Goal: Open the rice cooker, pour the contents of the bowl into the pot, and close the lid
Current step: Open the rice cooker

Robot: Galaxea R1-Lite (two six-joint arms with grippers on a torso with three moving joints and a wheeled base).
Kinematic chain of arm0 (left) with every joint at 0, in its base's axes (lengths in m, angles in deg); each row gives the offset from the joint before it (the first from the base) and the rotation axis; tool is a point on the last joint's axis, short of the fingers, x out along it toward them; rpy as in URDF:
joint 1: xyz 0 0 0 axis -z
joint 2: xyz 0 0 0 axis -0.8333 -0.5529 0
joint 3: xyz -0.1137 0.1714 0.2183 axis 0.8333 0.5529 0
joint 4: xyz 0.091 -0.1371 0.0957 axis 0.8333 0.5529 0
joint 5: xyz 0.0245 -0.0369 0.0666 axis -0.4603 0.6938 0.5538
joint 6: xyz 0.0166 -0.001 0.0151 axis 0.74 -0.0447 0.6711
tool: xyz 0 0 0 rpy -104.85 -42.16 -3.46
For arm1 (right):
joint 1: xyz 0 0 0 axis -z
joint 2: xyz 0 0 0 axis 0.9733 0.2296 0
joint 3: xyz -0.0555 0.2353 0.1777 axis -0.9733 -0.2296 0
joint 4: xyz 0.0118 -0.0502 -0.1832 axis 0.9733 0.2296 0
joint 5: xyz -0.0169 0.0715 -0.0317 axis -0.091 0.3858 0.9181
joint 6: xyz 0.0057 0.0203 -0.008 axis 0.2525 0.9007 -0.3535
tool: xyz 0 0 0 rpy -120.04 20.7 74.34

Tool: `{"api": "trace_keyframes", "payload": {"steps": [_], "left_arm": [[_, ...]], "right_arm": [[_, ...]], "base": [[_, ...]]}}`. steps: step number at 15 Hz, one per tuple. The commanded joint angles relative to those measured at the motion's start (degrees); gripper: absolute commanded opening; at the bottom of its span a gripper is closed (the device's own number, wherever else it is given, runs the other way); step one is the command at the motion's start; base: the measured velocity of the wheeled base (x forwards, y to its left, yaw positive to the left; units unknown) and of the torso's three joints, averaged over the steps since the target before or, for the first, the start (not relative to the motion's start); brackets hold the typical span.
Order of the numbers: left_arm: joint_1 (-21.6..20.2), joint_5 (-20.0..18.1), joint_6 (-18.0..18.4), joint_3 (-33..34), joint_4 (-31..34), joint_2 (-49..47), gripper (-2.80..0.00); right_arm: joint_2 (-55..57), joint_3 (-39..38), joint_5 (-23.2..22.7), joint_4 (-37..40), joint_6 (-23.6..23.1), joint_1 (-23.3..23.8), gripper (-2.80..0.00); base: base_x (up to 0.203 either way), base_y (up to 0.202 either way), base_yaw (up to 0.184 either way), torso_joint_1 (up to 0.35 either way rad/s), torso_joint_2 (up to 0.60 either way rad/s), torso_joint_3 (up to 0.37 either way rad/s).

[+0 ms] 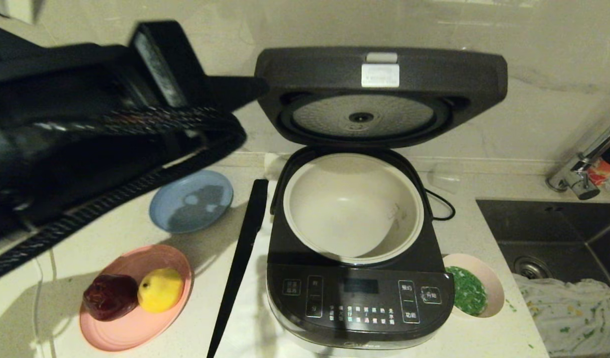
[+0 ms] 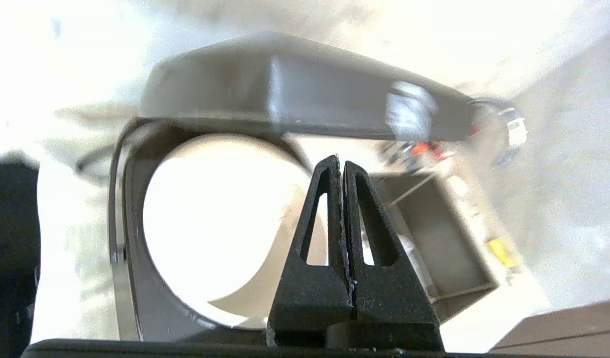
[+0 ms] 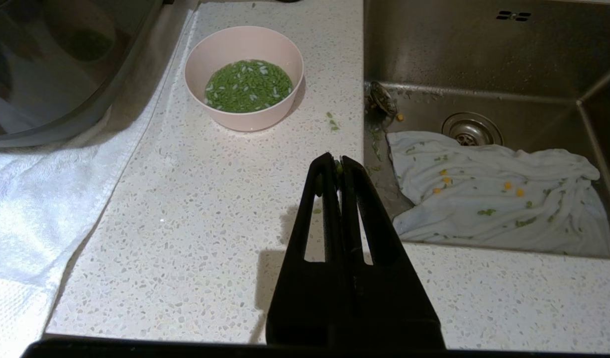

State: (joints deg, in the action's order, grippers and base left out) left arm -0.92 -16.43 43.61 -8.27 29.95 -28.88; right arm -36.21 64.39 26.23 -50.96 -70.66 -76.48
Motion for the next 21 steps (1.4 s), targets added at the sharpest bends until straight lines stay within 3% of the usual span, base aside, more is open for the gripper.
{"api": "trace_keyframes", "payload": {"steps": [1,2,5,8,10,14,16,18,21], "left_arm": [[-0.02,-0.76,1.86,-0.48,0.43,6.98,-2.80],[0.01,-1.95,2.85,-0.52,2.73,8.34,-2.80],[0.03,-10.34,3.40,3.33,11.18,9.21,-2.80],[0.03,-17.62,3.71,9.73,11.63,6.28,-2.80],[0.03,-18.73,4.02,9.37,10.89,1.99,-2.80],[0.03,-17.18,5.51,8.02,0.42,-7.37,-2.80],[-0.04,-13.08,7.56,6.85,-5.59,-13.33,-2.80],[-0.78,-8.72,8.94,5.24,-16.69,-18.00,-2.80],[-3.04,-6.47,14.25,2.01,-24.80,-23.16,-2.80]], "right_arm": [[0.08,0.02,-0.02,0.04,0.00,0.02,-2.80],[0.08,0.02,-0.02,0.04,0.00,0.02,-2.80],[0.08,0.02,-0.02,0.04,0.00,0.02,-2.80],[0.08,0.02,-0.02,0.04,0.00,0.02,-2.80],[0.08,0.02,-0.02,0.04,0.00,0.02,-2.80],[0.08,0.02,-0.02,0.04,0.00,0.02,-2.80],[0.08,0.02,-0.02,0.04,0.00,0.02,-2.80],[0.08,0.02,-0.02,-0.04,0.00,0.02,-2.80],[0.08,0.02,-0.02,0.04,0.00,0.02,-2.80]], "base": [[0.000,0.000,0.000,0.000,0.00,0.000],[0.000,0.000,0.000,0.000,0.00,0.000],[0.000,0.000,0.000,0.000,0.00,0.000],[0.000,0.000,0.000,0.000,0.00,0.000],[0.000,0.000,0.000,0.000,0.00,0.000],[0.000,0.000,0.000,0.000,0.00,0.000],[0.000,0.000,0.000,0.000,0.00,0.000],[0.000,0.000,0.000,0.000,0.00,0.000],[0.000,0.000,0.000,0.000,0.00,0.000]]}}
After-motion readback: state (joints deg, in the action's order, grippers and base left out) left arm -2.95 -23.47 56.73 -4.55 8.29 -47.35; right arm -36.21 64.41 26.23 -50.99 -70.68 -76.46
